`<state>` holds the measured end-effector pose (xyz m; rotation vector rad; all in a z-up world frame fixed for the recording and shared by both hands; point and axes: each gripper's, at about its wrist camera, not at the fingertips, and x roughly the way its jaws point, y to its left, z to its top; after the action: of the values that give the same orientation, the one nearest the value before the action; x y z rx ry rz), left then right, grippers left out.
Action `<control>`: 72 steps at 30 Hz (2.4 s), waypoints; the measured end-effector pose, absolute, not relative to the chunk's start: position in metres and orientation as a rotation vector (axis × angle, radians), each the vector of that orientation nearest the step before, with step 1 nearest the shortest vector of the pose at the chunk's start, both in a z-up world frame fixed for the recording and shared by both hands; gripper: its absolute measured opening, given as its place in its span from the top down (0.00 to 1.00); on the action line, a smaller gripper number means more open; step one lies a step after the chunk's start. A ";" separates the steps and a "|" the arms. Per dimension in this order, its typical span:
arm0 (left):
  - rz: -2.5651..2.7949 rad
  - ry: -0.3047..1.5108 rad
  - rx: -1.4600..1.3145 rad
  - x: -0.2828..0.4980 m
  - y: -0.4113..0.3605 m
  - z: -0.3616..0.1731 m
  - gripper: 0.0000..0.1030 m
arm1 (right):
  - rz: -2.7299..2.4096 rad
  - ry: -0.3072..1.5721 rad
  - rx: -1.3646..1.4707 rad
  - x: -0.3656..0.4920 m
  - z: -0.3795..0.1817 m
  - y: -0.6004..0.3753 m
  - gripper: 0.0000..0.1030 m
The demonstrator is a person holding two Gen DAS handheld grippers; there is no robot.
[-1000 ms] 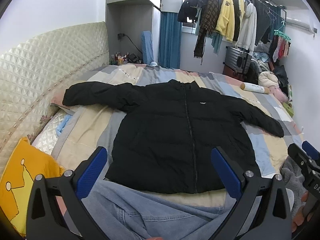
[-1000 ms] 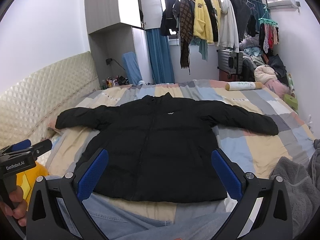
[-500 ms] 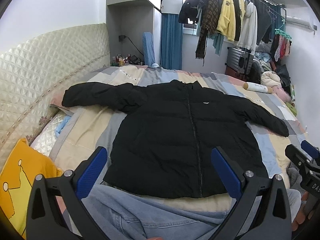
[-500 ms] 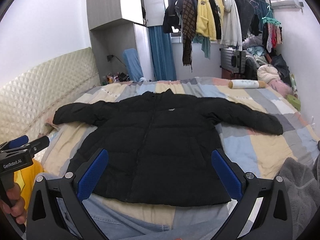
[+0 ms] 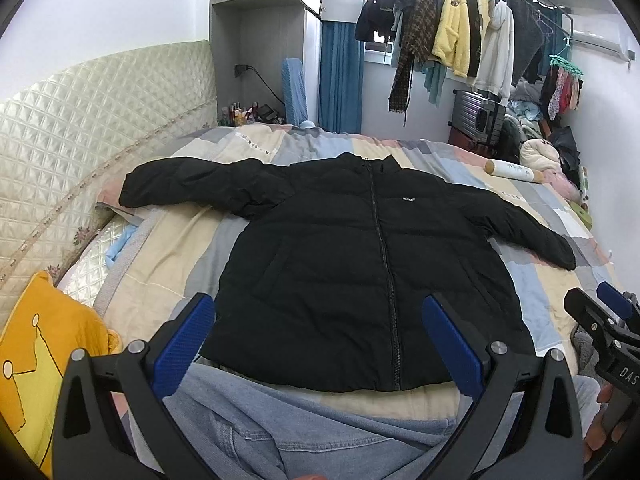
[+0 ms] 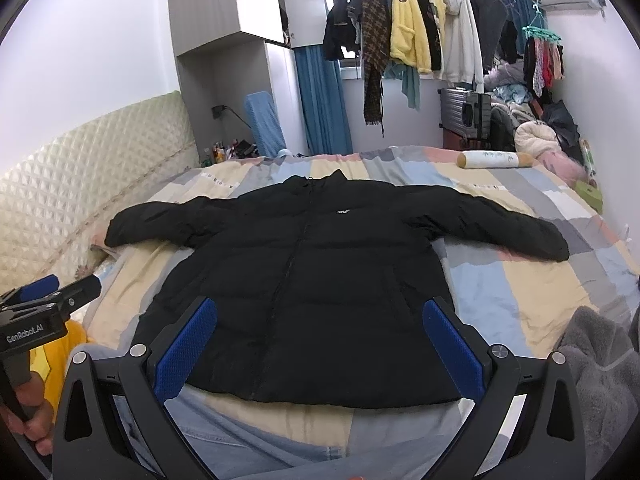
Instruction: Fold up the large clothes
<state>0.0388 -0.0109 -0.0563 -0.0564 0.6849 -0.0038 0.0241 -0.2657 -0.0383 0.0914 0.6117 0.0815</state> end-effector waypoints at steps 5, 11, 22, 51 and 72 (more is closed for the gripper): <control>-0.007 0.689 -0.055 0.034 -0.013 -0.058 0.00 | 0.081 0.610 0.091 0.023 -0.038 -0.266 0.00; -0.011 0.688 -0.055 0.035 -0.014 -0.059 0.00 | 0.076 0.615 0.083 0.022 -0.039 -0.267 0.00; -0.010 0.690 -0.058 0.033 -0.013 -0.058 0.00 | 0.069 0.615 0.080 0.019 -0.040 -0.270 0.00; -0.054 0.678 -0.080 0.073 -0.037 -0.017 0.00 | 0.077 0.587 0.150 0.059 0.000 -0.307 0.00; -0.183 0.565 -0.087 0.194 -0.069 -0.057 0.00 | -0.151 0.473 0.285 0.176 -0.059 -0.486 0.00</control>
<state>0.1944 -0.0694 -0.0571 -0.0874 0.5653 -0.1830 0.1759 -0.4864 -0.0590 0.2847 0.4726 -0.1509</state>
